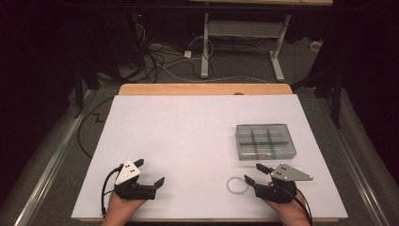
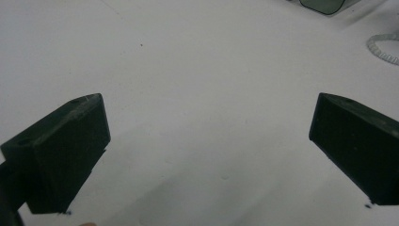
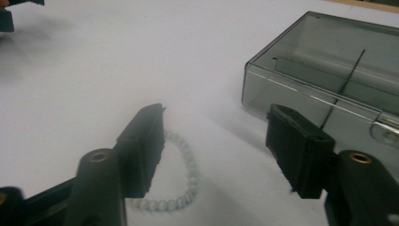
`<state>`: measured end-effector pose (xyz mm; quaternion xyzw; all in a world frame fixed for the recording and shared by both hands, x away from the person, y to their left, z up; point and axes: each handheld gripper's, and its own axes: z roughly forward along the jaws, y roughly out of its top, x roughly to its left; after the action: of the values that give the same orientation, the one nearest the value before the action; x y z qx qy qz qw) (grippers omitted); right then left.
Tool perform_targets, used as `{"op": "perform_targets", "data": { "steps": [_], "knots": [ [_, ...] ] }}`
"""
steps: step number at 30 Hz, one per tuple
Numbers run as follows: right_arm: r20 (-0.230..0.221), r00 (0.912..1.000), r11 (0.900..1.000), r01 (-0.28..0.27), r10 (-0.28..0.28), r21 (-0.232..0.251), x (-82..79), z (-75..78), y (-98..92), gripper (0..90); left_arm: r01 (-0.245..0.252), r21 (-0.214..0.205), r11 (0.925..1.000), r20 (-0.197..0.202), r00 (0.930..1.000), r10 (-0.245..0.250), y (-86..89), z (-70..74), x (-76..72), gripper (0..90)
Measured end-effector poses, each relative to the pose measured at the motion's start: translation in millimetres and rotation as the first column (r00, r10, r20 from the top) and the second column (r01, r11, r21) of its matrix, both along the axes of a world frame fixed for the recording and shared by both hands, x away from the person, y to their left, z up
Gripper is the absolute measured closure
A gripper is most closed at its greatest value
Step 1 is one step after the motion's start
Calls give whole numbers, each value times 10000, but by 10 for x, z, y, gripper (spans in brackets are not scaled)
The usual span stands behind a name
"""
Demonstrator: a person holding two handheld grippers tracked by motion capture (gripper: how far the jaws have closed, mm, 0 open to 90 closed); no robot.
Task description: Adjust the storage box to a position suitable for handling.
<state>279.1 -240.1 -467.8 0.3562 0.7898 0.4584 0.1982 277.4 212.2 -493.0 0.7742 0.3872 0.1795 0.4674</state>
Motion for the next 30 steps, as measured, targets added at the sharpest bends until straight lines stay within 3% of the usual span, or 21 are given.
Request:
{"op": "perform_targets", "data": {
  "steps": [6, 8, 12, 17, 21, 30],
  "knots": [
    [-266, 9982, 9982, -537, 530, -259, 13, -24, 76, 567, -2, -165, 9999, -27, 10000, 2, 14, 0, 2, 0],
    [-400, 9977, 9976, -569, 553, -393, 29, -32, 100, 658, 24, -156, 9999, -19, 10000, -24, 12, 0, 0, 0],
    [-597, 9955, 9948, -770, 731, -670, 56, -53, 152, 733, 1, -197, 9998, 19, 10000, 0, 22, 0, -3, 0],
    [-893, 9930, 9926, -855, 778, -861, 94, -68, 195, 748, 3, -156, 9999, 35, 10000, -2, 15, 1, -6, 0],
    [-1391, 9883, 9888, -808, 630, -1258, 168, -111, 228, 778, 24, -158, 9999, 34, 10000, -23, 15, 1, -6, 0],
    [-1672, 9839, 9842, -893, 633, -1529, 197, -145, 253, 807, 40, -212, 9998, 13, 10000, -39, 23, 1, -3, 0]
  ]
}}
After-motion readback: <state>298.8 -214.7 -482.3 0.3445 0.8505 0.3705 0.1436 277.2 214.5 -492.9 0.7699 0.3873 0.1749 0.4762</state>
